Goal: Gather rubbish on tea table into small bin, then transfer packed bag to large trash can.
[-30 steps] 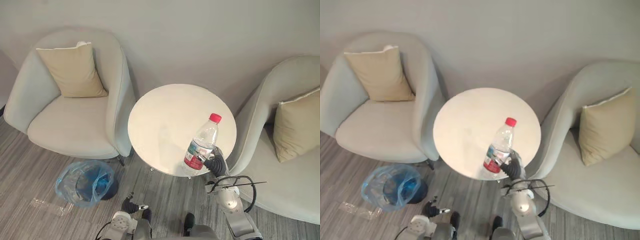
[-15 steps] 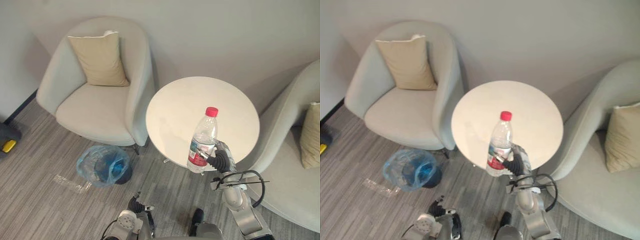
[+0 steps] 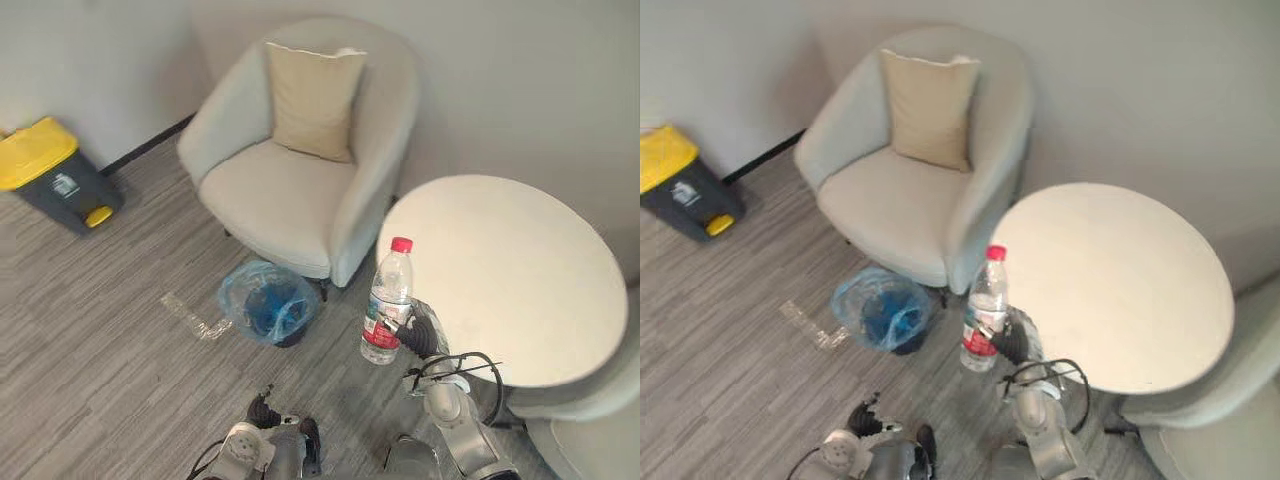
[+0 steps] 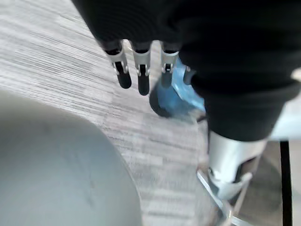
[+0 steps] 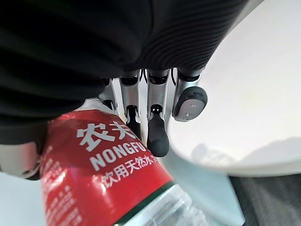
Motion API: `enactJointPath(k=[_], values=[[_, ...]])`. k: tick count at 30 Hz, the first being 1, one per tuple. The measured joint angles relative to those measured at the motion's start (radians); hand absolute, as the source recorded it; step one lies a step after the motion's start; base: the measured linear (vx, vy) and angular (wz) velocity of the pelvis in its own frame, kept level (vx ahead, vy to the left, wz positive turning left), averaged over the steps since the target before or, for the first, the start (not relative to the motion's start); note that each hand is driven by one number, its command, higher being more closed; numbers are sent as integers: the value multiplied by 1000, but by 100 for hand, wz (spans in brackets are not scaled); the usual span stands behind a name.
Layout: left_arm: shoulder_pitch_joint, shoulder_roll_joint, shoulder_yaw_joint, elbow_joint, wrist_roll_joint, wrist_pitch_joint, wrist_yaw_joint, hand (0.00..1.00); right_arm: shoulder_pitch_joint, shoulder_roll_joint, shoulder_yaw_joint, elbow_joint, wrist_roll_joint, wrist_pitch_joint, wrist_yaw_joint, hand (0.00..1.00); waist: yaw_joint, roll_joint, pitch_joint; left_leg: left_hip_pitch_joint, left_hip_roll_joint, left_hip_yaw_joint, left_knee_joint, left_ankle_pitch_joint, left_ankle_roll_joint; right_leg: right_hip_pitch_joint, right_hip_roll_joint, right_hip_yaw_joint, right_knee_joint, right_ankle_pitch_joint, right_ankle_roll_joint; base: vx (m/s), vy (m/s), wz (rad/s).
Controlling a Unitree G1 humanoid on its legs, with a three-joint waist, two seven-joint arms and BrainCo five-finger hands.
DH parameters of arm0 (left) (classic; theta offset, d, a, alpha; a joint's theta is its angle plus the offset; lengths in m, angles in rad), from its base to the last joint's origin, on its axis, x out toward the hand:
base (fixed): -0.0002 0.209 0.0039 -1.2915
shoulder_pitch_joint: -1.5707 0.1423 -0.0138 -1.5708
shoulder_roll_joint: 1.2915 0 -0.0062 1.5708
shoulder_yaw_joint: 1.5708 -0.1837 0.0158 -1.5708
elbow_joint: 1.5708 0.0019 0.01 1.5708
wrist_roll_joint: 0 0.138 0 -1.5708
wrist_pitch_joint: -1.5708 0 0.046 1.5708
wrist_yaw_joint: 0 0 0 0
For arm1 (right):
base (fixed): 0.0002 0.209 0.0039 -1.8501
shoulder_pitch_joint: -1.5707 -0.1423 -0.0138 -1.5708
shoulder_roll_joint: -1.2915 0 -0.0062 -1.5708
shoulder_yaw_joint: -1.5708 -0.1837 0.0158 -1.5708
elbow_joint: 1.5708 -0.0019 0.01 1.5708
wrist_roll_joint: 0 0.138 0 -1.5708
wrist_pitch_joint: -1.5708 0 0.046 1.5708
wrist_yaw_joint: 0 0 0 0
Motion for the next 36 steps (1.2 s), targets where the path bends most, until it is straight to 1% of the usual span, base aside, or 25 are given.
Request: enactJointPath(k=[1, 2, 3, 4, 5, 6, 7, 8, 10, 11, 12, 13, 14, 15, 17, 18, 19, 20, 22, 23, 26, 29, 32, 34, 36], values=[[0, 6, 0, 6, 0, 1, 7, 0, 3, 0, 6, 4, 0, 0, 2, 100, 1, -11, -3, 19, -5, -16, 0, -4, -9, -24, 31, 29, -51, 22, 30, 217, -74, 55], [0, 6, -1, 7, 0, 1, 11, 0, 3, 0, 7, 5, 0, 0, 3, 100, 0, -17, -4, 27, -8, -20, -1, -8, -12, -32, 40, 36, -68, 32, 36, 266, -123, 44], [-2, 7, -2, 7, 1, 2, 14, 0, 2, -1, 7, 5, 0, 0, 4, 100, -1, -23, -2, 51, -17, -42, -11, -25, -18, -65, 72, 69, -107, 60, 42, 225, -119, 42], [-2, 7, -6, 20, 1, 2, 14, 0, 4, -2, 6, 5, 0, 1, 5, 100, -7, -19, 0, 62, -18, -67, -12, -36, -18, -78, 97, 107, -118, 83, 46, 400, -258, 92], [0, 6, -6, 39, 3, 1, 13, 0, 24, -3, -4, 4, 1, 0, 10, 100, -29, -15, -3, 76, -20, -128, 4, -69, -31, -67, 127, 158, -137, 143, 61, 368, -276, 118], [-1, -2, -3, 46, 4, 3, 14, 0, 43, -12, -15, 3, 3, 1, 14, 100, -33, 3, -10, 78, -2, -171, 36, -98, -54, -42, 145, 128, -118, 154, 34, 313, -240, 100], [2, -4, -4, 46, 4, 3, 14, 0, 46, -14, -15, 3, 3, 1, 15, 100, -25, 9, -14, 78, 6, -175, 37, -102, -61, -39, 148, 111, -116, 145, 22, 344, -233, 67], [3, -11, -5, 46, 9, 2, 13, 0, 47, -19, -21, 2, 7, 2, 18, 100, -13, 18, -19, 77, 29, -182, 38, -101, -71, -29, 160, 76, -104, 128, 1, 262, -184, 48], [3, -20, -2, 44, 10, 2, 13, 0, 47, -20, -27, 1, 8, 2, 19, 100, -14, 21, -20, 74, 64, -174, 54, -89, -92, 6, 174, 25, -115, 122, -9, 305, -229, 70], [3, -22, -3, 44, 11, 2, 13, 0, 50, -21, -28, 1, 8, 2, 19, 100, -14, 21, -20, 74, 73, -166, 66, -87, -95, 25, 178, 16, -125, 120, -15, 277, -192, 85], [3, -24, -3, 42, 18, 2, 13, 0, 55, -23, -29, -4, 10, 2, 18, 100, -14, 16, -18, 72, 97, -107, 108, -86, -97, 85, 185, 0, -157, 106, -36, 199, -105, 84], [3, -24, -4, 38, 22, 3, 13, 0, 52, -22, -30, -5, 10, 2, 15, 100, -13, 14, -19, 68, 123, -33, 139, -89, -93, 128, 190, -9, -186, 102, -42, 219, -116, 84], [3, -24, -3, 32, 22, 5, 13, 0, 45, -22, -35, -5, 10, 2, 14, 100, -9, 12, -18, 67, 146, 26, 141, -96, -96, 150, 190, -19, -204, 102, -42, 107, -47, 48], [3, -24, -3, 29, 23, 6, 13, 0, 42, -22, -39, -5, 10, 2, 14, 100, -6, 11, -19, 66, 156, 49, 139, -98, -99, 156, 190, -22, -211, 102, -42, 76, -11, 30], [1, -25, -5, 21, 31, 10, 12, 0, 24, -14, -58, -4, 11, 2, 10, 100, -3, 11, -18, 47, 209, 152, 64, -94, -101, 175, 169, -48, -229, 102, -41, 62, 47, 36], [0, -25, -6, 21, 34, 10, 12, 0, 23, -12, -63, -4, 13, 2, 8, 100, -4, 10, -18, 44, 215, 161, 48, -84, -98, 177, 163, -53, -229, 102, -41, 31, 99, 39], [-1, -25, -7, 21, 41, 10, 12, 0, 29, -9, -79, -4, 23, 2, 6, 100, -4, 9, -18, 44, 228, 188, -5, -35, -99, 184, 149, -64, -228, 95, -26, 37, 129, 38], [-2, -26, -7, 21, 42, 11, 11, 0, 42, -9, -97, 2, 40, 2, 4, 100, -4, 3, -18, 54, 217, 196, -33, 18, -156, 200, 128, -70, -226, 72, 11, 69, 185, 42], [-1, -20, -6, 21, 42, 12, 11, 0, 63, 9, -89, 8, 40, 10, 4, 100, 2, -13, -26, 70, 176, 196, -38, 22, -149, 222, 100, -58, -251, 77, 38, 60, 193, 23], [-1, -14, -6, 21, 42, 12, 11, 0, 64, 27, -86, 8, 39, 10, 7, 100, 8, -17, -29, 76, 165, 203, -39, 23, -148, 229, 89, -50, -263, 84, 48, 27, 167, -1], [1, -3, -6, 25, 45, 20, 12, 0, 66, 49, -80, 10, 38, 10, 7, 100, 8, -18, -30, 123, 147, 221, -77, 28, -138, 256, 78, -34, -279, 93, 59, 16, 91, -15], [6, 1, -6, 37, 50, 23, 14, 0, 70, 47, -58, 10, 37, 10, 8, 100, 3, -20, -41, 143, 140, 236, -116, 37, -126, 249, 72, -20, -279, 94, 61, -19, 24, -15], [5, 1, -5, 42, 50, 22, 15, 0, 74, 38, -34, 30, 34, 10, 6, 100, 1, -22, -43, 125, 143, 245, -124, 46, -128, 209, 75, -5, -256, 95, 60, -57, -8, -12], [-2, 4, -4, 41, 44, 20, 18, 0, 26, 27, -6, 103, 12, 11, 0, 100, 2, -22, -36, 65, 150, 258, -89, 46, -127, 132, 80, 20, -205, 95, 60, -115, -1, -28], [-25, 9, 8, 41, 37, 18, 27, 0, -20, 21, 2, 133, -1, 12, -2, 100, 3, -19, -7, -5, 163, 259, -25, 39, -118, 72, 83, 28, -159, 95, 59, -139, 15, -18]])
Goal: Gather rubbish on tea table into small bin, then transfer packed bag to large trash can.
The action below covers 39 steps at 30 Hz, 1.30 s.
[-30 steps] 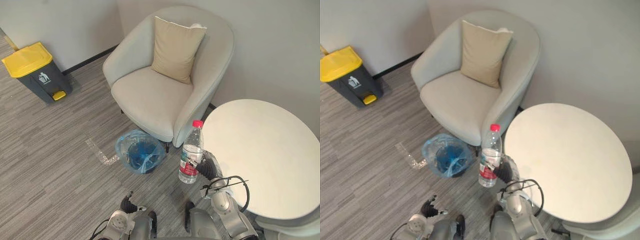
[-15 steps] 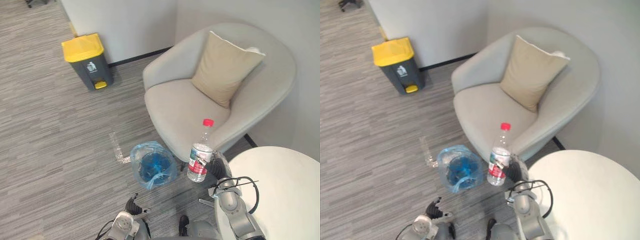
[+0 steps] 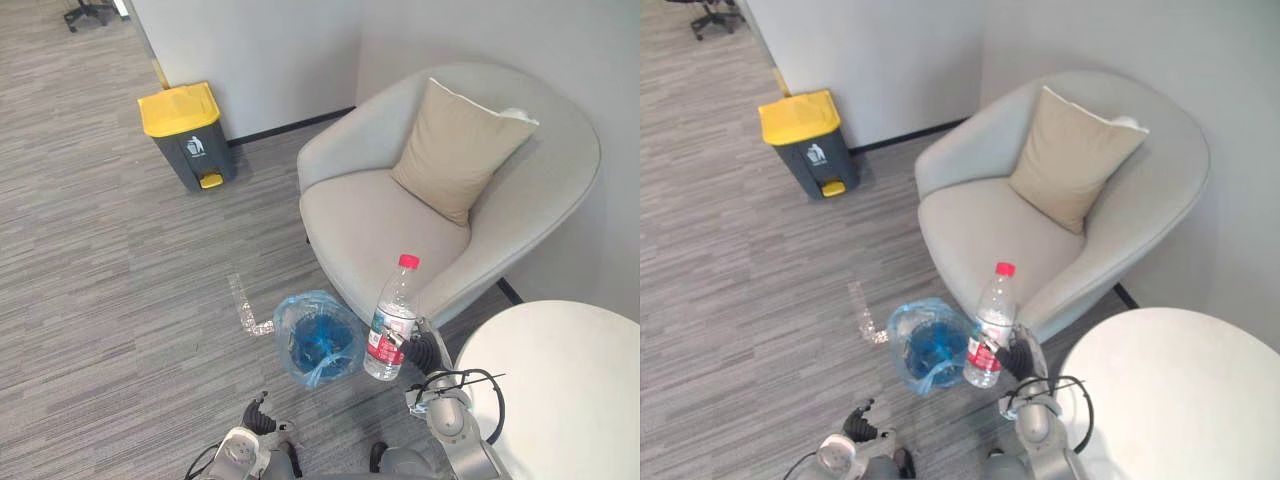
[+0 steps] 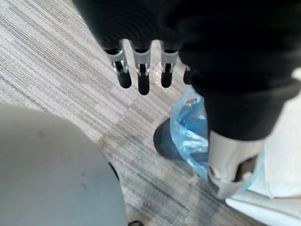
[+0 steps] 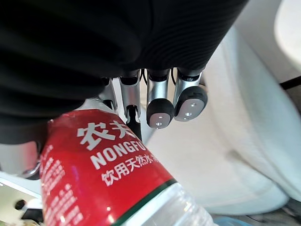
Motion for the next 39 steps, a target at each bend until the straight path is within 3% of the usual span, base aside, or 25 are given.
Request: enactJointPath(k=[2, 4, 10, 15, 18, 25, 32, 39], values=[[-32, 3, 33, -8, -41, -7, 31, 0, -93, -23, 26, 36, 0, 7, -9, 100, 1, 3, 40, -138, 23, -6, 104, -8, 13, -144, 5, 9, 99, -2, -2, -259, 44, -2], [-83, 9, 71, -38, -91, -17, 48, 0, -184, -47, 33, 51, 0, 15, -23, 100, 11, 5, 130, -239, 24, -33, 159, -19, 27, -237, -11, -4, 177, -27, -7, -317, 46, 29], [-149, 6, 154, -80, -157, -20, 96, 0, -282, -64, 38, 79, 1, 51, -43, 100, 48, 8, 185, -436, -6, -87, 238, -4, 44, -423, -61, -37, 306, -56, -2, -221, 26, 32], [-209, 7, 248, -108, -184, -30, 126, 0, -404, -61, 28, 79, 5, 74, -82, 100, 63, -14, 215, -611, -21, -133, 266, 38, 48, -578, -85, -77, 365, -50, -12, -96, -8, 26], [-253, -5, 279, -142, -197, -39, 143, 0, -478, -41, 18, 79, 10, 96, -107, 100, 87, -27, 226, -710, -28, -156, 276, 61, 52, -664, -101, -111, 394, -46, -22, -31, -15, 21], [-316, -45, 306, -206, -212, -43, 145, 0, -687, -29, -2, 77, 47, 113, -141, 100, 112, -41, 244, -845, -51, -186, 288, 90, 61, -786, -126, -135, 440, -51, -30, 11, 0, 16], [-340, -68, 302, -220, -236, -57, 146, 0, -772, -75, -60, 80, 80, 128, -184, 100, 144, -42, 254, -883, -78, -196, 279, 95, 65, -819, -154, -149, 456, -64, -30, 34, 6, 14], [-357, -72, 292, -224, -236, -61, 145, 0, -862, -94, -94, 167, 92, 135, -189, 100, 153, -42, 253, -912, -96, -204, 250, 117, 67, -850, -166, -154, 456, -66, -30, 27, -7, 10]])
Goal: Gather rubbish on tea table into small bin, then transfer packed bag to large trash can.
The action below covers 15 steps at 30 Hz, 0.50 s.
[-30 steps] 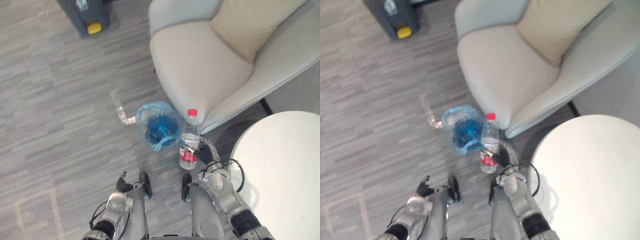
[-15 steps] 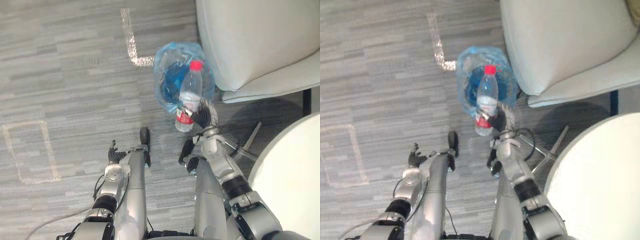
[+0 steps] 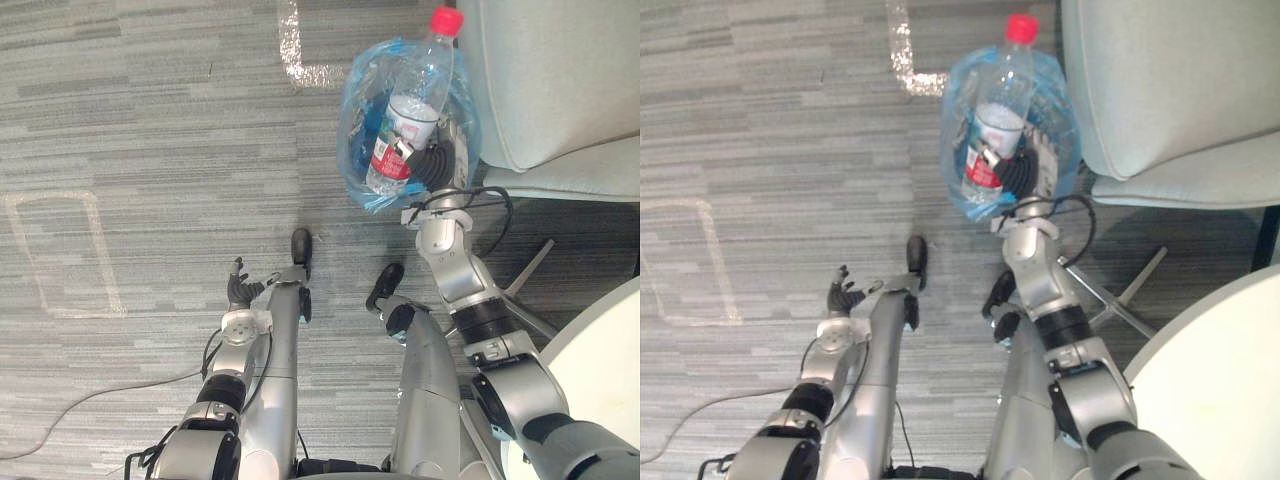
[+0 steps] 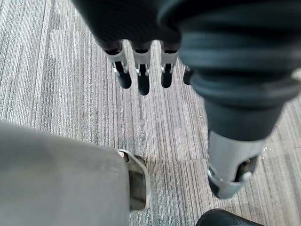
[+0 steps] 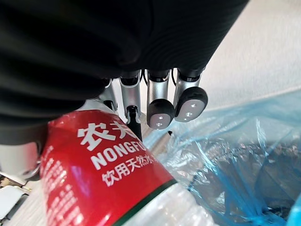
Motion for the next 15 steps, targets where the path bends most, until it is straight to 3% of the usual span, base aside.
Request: enactJointPath(k=[7, 8, 15], values=[[-24, 2, -6, -3, -19, -23, -1, 0, -72, -32, -64, 44, 6, 7, -23, 100, 4, -1, -3, -57, -2, 5, 8, 6, 1, -58, -5, 4, 14, -3, 1, 7, -2, 2], [-26, 1, -7, -3, -20, -26, -1, 0, -86, -33, -77, 78, 6, 10, -32, 0, 4, -1, -3, -62, -2, -1, 17, 9, 0, -60, -5, 4, 21, -8, 3, 15, -9, 6], [-34, 4, -9, -9, -38, -37, -1, 0, -100, -50, -117, 139, 6, 24, -72, 0, 3, 0, -5, -91, 0, -10, 39, -1, -13, -89, -8, 4, 63, -25, -5, -2, -17, 5]])
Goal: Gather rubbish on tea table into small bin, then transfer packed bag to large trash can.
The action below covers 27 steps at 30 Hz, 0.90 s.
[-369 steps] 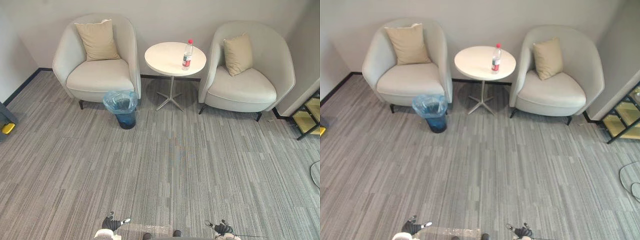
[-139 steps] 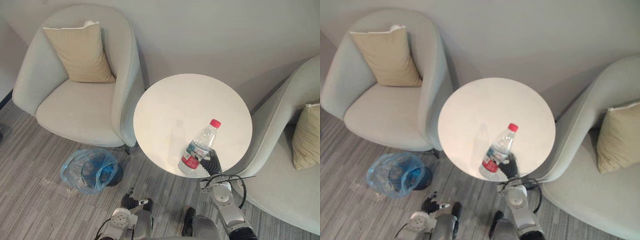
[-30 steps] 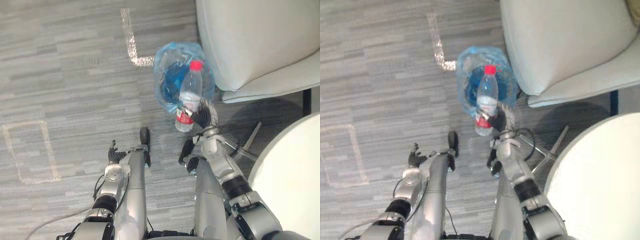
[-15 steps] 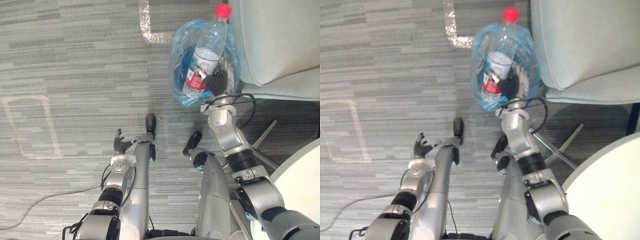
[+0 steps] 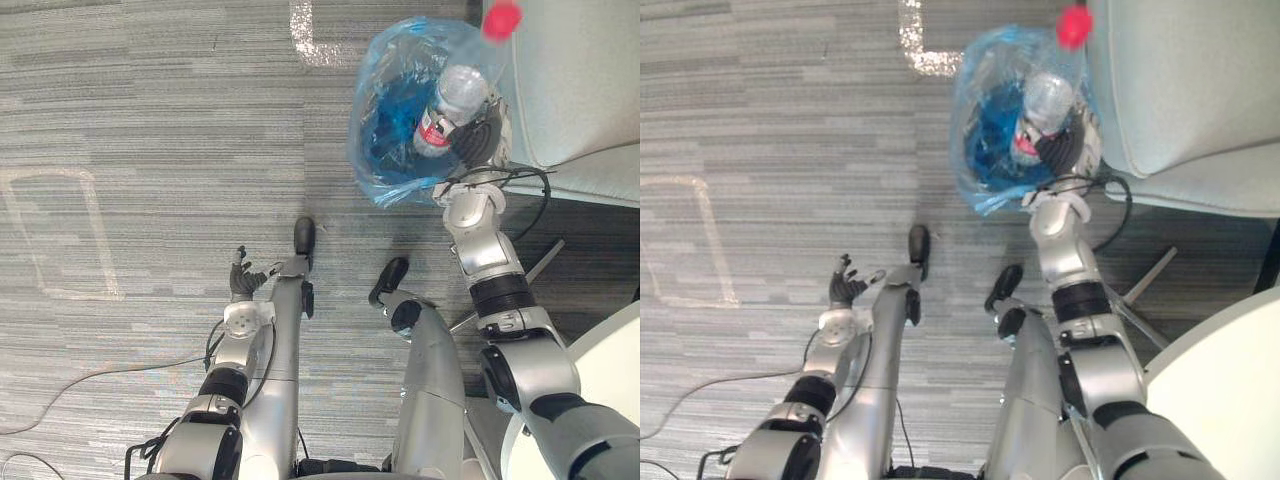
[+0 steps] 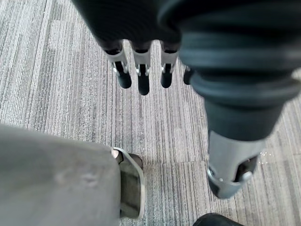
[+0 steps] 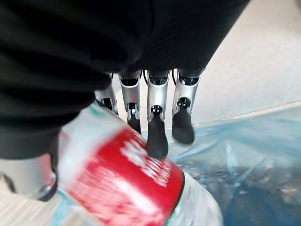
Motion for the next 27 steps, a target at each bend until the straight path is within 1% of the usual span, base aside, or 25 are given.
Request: enactJointPath(k=[7, 8, 11, 15, 20, 22, 23, 27], values=[[-6, 8, 0, -5, 0, 2, -1, 0, 29, 5, 1, -5, -12, 4, -4, 0, -1, 0, 0, -14, 15, 0, 31, -4, -1, -14, 6, 3, 29, -5, -9, -19, -18, -3], [-6, 10, 0, -5, 0, 3, -1, 0, 38, 6, 6, -8, -21, 4, -4, 0, -1, 0, 0, -13, 19, 3, 32, -8, 5, -14, 8, 3, 30, -5, -9, -26, -26, -5], [-6, 17, 0, -6, 0, 5, -1, 0, 88, 17, 11, -45, -33, 4, -3, 0, -2, 0, 0, -13, 31, 15, 34, -8, 6, -17, 11, 4, 33, -4, -10, -21, -30, -3], [-7, 25, 1, -6, 2, 15, -1, 0, 139, 40, 49, -102, -96, 3, -1, 0, -4, -1, -1, -13, 46, 28, 54, -5, 9, -24, 23, 24, 43, -3, -12, -16, -27, -12], [-7, 30, 5, -6, 3, 18, -1, 0, 197, 41, 82, -164, -174, -4, 8, 0, -7, -1, -2, -13, 57, 28, 61, -6, 8, -24, 35, 27, 44, -1, -16, -25, -23, -6], [-7, 31, 6, -5, 6, 19, -1, 0, 213, 40, 97, -165, -191, -14, 16, 0, -8, -2, -2, -12, 59, 27, 61, -6, 9, -24, 38, 27, 45, 0, -17, -32, -24, -3], [-7, 31, 8, -5, 11, 19, -1, 0, 223, 38, 108, -165, -218, -16, 25, 0, -8, -2, -2, -12, 60, 26, 61, -7, 10, -24, 38, 27, 45, 0, -18, 0, 0, 0], [-7, 32, 10, -4, 22, 19, -1, 0, 244, 36, 139, -161, -259, -19, 51, 0, -11, -2, -2, -10, 60, 25, 60, -9, 6, -24, 39, 27, 44, 0, -18, 0, 0, 0]])
